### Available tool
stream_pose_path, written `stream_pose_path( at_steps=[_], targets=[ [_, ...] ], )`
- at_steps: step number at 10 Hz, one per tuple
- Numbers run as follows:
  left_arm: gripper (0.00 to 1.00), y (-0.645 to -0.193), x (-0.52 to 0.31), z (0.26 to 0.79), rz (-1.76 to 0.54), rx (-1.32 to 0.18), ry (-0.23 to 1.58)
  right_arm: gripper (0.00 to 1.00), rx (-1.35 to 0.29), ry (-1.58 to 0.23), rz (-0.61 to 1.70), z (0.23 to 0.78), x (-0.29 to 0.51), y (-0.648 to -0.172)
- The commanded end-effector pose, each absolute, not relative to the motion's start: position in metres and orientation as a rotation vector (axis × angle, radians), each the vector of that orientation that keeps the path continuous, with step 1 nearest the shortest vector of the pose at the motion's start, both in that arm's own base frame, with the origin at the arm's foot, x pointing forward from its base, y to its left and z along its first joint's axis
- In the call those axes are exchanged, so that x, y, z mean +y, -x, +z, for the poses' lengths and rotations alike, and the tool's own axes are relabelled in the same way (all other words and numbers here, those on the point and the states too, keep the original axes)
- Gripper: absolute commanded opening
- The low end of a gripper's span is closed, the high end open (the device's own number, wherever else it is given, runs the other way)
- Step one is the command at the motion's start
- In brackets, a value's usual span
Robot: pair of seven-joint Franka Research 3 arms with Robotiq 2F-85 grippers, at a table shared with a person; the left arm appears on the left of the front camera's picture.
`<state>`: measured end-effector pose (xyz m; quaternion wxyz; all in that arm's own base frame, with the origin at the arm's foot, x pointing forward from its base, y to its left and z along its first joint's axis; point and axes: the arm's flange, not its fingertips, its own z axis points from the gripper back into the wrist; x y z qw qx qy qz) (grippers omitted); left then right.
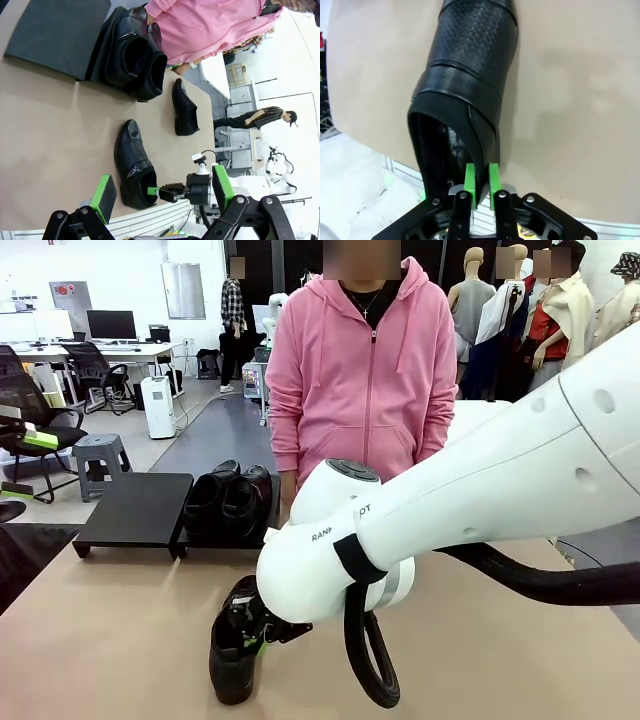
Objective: Organize the shoes by placing them on the stand.
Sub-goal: Pick up one Shoe and place it in the middle of the table.
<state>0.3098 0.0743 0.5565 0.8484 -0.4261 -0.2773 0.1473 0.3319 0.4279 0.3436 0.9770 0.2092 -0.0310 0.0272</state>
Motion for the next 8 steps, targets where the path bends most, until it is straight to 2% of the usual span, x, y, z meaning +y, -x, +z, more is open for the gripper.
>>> stream_pose_path(
  at_steps=[1, 4, 6, 8],
  targets=[
    [1.0, -0.31, 0.074, 0.556, 0.3, -0.594, 0.917, 1.0, -0.072, -0.43, 0.041, 0.352, 0.426, -0.329],
    [1.0, -0.31, 0.074, 0.556, 0.3, -0.594, 0.917, 1.0, -0.131, -0.469, 0.029, 0.396, 0.392, -0.303],
    [1.0, -0.31, 0.074, 0.556, 0.3, -0.594, 0.917, 1.0, -0.094, -0.506, 0.059, 0.461, 0.32, -0.275],
    [1.0, -0.31, 0.074, 0.556, 0.3, -0.594, 0.917, 1.0, -0.036, -0.618, 0.118, 0.529, 0.225, -0.251]
  ],
)
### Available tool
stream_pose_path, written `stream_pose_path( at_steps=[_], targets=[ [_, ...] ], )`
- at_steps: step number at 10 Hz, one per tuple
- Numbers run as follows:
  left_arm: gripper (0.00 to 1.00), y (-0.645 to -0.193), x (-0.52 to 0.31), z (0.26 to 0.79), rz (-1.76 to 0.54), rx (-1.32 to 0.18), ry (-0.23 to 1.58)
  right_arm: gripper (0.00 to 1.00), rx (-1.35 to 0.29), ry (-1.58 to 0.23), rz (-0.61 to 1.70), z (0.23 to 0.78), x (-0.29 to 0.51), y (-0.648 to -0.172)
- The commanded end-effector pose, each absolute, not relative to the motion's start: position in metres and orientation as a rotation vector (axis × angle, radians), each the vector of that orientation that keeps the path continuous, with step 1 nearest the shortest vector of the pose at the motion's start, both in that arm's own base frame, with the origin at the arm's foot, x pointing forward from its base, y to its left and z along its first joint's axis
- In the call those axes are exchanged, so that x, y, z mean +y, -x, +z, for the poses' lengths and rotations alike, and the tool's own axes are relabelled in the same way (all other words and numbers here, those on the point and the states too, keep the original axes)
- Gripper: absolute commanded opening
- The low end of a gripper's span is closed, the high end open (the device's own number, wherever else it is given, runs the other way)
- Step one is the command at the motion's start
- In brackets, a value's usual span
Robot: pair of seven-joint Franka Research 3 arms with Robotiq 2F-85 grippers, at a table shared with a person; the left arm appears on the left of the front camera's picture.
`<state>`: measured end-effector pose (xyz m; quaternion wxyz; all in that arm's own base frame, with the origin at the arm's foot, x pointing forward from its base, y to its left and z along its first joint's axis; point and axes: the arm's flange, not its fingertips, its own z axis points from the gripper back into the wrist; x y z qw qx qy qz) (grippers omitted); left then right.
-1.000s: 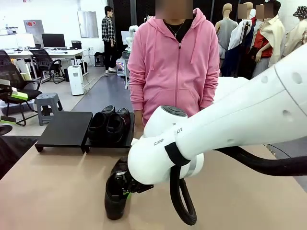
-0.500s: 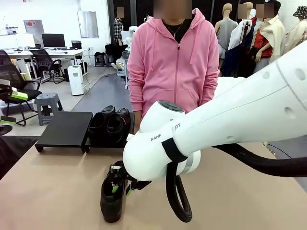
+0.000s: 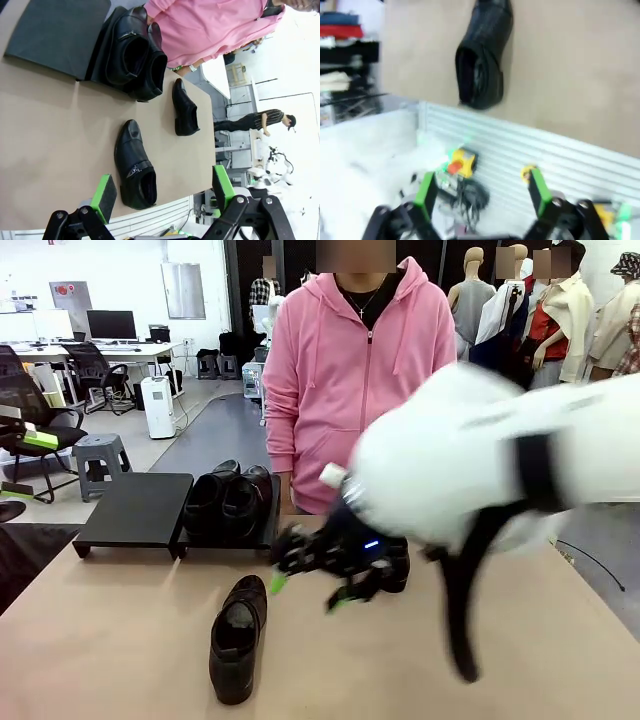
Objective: Organize the shoes by placing them on the stand.
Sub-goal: Pick up one Shoe and place it in the middle of the table.
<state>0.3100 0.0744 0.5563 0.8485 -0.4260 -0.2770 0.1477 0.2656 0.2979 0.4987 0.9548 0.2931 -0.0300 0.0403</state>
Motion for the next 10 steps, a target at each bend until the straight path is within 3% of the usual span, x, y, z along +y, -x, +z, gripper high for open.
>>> stream_pose_path(
  at_steps=[1, 4, 8, 9, 10],
  targets=[
    [1.0, -0.31, 0.074, 0.556, 0.3, -0.594, 0.917, 1.0, -0.061, -0.673, 0.071, 0.553, 0.172, -0.245],
    [1.0, -0.31, 0.074, 0.556, 0.3, -0.594, 0.917, 1.0, -0.134, -0.864, -0.027, 0.558, 0.031, -0.231],
    [1.0, -0.31, 0.074, 0.556, 0.3, -0.594, 0.917, 1.0, -0.217, -0.926, 0.046, 0.51, -0.014, -0.234],
    [1.0, -0.31, 0.074, 0.556, 0.3, -0.594, 0.917, 1.0, -0.188, -0.9, -0.053, 0.567, -0.031, -0.235],
    [1.0, -0.31, 0.074, 0.556, 0.3, -0.594, 0.917, 1.0, -0.188, -0.9, -0.053, 0.567, -0.031, -0.235]
  ],
)
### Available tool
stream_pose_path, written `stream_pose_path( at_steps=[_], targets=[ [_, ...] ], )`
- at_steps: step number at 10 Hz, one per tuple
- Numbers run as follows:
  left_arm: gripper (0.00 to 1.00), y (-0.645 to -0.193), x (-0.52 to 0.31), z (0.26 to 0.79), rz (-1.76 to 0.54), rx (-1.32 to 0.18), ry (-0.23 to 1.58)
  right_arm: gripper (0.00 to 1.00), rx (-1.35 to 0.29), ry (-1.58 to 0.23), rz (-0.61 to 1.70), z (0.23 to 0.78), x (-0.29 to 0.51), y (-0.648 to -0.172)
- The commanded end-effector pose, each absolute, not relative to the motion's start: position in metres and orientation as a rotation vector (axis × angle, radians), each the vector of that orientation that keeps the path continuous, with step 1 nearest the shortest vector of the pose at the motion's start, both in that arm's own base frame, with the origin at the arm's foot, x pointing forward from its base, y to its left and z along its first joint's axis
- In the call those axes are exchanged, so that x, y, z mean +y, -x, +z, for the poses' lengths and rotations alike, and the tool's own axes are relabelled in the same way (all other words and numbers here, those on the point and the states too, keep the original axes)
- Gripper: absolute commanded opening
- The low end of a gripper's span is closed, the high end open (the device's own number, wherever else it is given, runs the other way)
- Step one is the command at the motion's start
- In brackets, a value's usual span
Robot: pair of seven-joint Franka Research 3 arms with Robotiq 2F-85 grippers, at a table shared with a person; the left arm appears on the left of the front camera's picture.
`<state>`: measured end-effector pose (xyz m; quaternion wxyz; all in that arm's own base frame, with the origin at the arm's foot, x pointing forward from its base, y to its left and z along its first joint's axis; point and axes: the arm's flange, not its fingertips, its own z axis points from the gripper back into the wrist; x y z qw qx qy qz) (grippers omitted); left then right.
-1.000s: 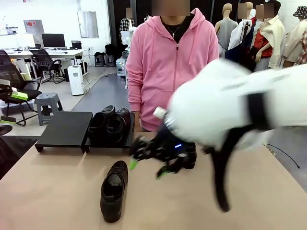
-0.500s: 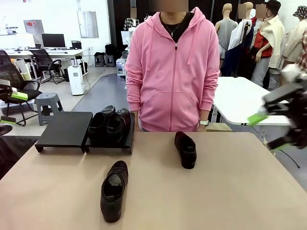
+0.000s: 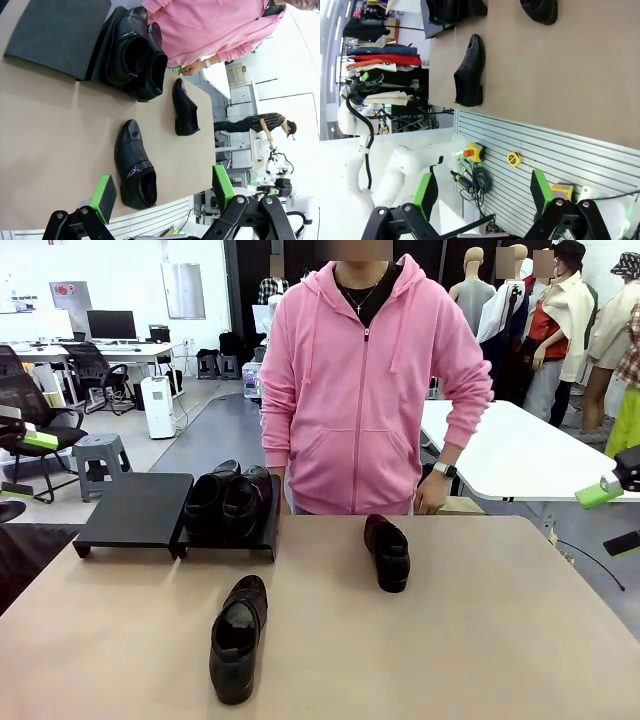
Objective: Organize the shoes by placing them on the stand.
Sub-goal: Pick up one Shoe and place it in the middle of the table, then place the Shoe from the middle of the table onto the Shoes Stand.
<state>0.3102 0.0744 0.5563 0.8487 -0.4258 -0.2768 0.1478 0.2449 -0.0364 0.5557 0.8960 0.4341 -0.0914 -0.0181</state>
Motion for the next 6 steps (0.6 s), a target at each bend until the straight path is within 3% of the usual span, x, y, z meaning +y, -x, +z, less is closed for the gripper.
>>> stream_pose_path(
  at_steps=[1, 6],
  targets=[
    [1.0, -0.3104, 0.0744, 0.5562, 0.3, -0.594, 0.917, 1.0, -0.188, -0.9, -0.053, 0.567, -0.0306, -0.235],
    [1.0, -0.3104, 0.0744, 0.5562, 0.3, -0.594, 0.917, 1.0, -0.188, -0.9, -0.053, 0.567, -0.0306, -0.235]
  ],
)
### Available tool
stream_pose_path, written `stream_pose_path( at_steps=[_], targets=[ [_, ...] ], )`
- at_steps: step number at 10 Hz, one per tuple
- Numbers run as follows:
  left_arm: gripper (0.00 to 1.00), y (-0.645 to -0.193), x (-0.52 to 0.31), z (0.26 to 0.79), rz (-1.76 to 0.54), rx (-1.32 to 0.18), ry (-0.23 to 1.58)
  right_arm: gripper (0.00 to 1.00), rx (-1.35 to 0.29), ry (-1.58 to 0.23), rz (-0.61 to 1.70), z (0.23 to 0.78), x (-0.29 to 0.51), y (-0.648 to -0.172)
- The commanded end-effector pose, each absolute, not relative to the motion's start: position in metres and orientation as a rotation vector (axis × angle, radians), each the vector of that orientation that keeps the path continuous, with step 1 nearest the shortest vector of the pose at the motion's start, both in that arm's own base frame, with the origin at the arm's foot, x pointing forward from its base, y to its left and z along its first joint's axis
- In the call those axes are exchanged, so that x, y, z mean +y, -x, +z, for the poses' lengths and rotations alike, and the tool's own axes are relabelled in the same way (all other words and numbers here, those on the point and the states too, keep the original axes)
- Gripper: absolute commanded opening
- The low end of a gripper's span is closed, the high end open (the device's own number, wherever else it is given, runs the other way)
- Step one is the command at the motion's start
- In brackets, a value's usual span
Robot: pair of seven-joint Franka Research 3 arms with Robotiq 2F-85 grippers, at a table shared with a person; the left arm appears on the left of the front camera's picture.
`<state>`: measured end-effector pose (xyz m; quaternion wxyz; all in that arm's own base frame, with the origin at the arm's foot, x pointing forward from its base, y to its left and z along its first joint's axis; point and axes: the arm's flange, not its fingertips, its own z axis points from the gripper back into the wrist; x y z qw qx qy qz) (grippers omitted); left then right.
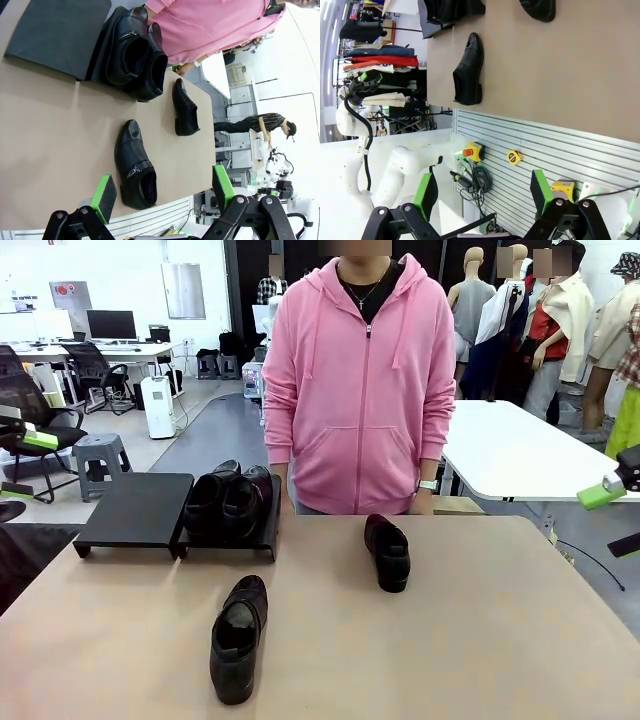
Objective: Organize the shoes by placing them on the stand.
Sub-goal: Place the Shoe from the middle of the table onto the Shoes Stand.
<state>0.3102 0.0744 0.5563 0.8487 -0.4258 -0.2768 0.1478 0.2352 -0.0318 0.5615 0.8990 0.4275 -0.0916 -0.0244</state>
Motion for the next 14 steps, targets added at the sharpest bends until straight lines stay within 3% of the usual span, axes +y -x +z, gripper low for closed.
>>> stream_pose_path(
  at_steps=[1, 6, 11, 14],
  targets=[
    [1.0, -0.31, 0.074, 0.556, 0.3, -0.594, 0.917, 1.0, -0.188, -0.9, -0.053, 0.567, -0.031, -0.235],
    [1.0, -0.31, 0.074, 0.556, 0.311, -0.583, 0.897, 1.0, -0.188, -0.9, -0.053, 0.567, -0.031, -0.235],
    [1.0, -0.316, -0.209, 0.522, 0.004, -0.282, 0.299, 1.0, -0.188, -0.9, -0.053, 0.567, -0.031, -0.235],
    [1.0, -0.316, -0.292, 0.474, -0.072, -0.173, 0.19, 1.0, -0.188, -0.9, -0.053, 0.567, -0.031, -0.235]
  ],
)
